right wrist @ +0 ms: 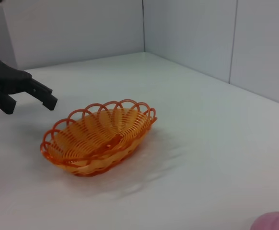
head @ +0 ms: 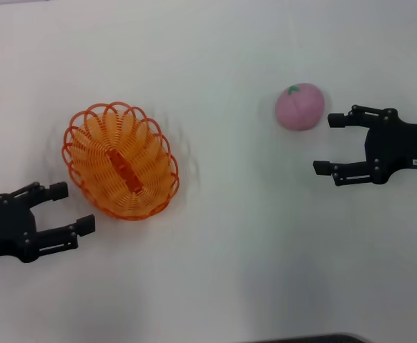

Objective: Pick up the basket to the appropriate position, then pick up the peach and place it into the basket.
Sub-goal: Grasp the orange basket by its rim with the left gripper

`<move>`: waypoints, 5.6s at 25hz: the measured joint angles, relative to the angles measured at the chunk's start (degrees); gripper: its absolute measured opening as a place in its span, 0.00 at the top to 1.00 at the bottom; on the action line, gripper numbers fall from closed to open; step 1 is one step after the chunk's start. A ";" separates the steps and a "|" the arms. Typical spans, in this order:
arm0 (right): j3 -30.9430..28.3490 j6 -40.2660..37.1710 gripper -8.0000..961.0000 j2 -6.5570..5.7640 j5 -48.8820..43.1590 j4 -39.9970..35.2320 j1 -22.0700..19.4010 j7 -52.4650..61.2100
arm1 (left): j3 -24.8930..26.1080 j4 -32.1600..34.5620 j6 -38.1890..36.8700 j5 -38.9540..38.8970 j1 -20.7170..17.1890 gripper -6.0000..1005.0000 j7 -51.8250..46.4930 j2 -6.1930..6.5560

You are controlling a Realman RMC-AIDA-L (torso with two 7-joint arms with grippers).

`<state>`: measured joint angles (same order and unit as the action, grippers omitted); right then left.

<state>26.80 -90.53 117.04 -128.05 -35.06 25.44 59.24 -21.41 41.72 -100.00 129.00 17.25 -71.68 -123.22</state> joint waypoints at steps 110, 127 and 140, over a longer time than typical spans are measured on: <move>1.16 1.49 0.03 -0.16 -0.72 -0.16 1.37 1.58 | -41.74 9.67 23.29 34.59 33.24 0.10 -49.69 -0.40; 1.24 1.59 0.03 0.03 -0.71 -0.18 1.26 1.57 | -42.38 8.47 23.90 34.66 33.55 0.10 -49.69 -0.26; 1.23 1.58 0.03 0.03 -0.70 -0.30 1.12 1.58 | -43.01 8.86 24.07 34.65 33.31 0.25 -49.70 -0.35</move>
<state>28.03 -88.95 117.07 -128.75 -35.37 26.57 60.82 -64.42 50.58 -75.93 163.65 50.56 -121.38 -123.58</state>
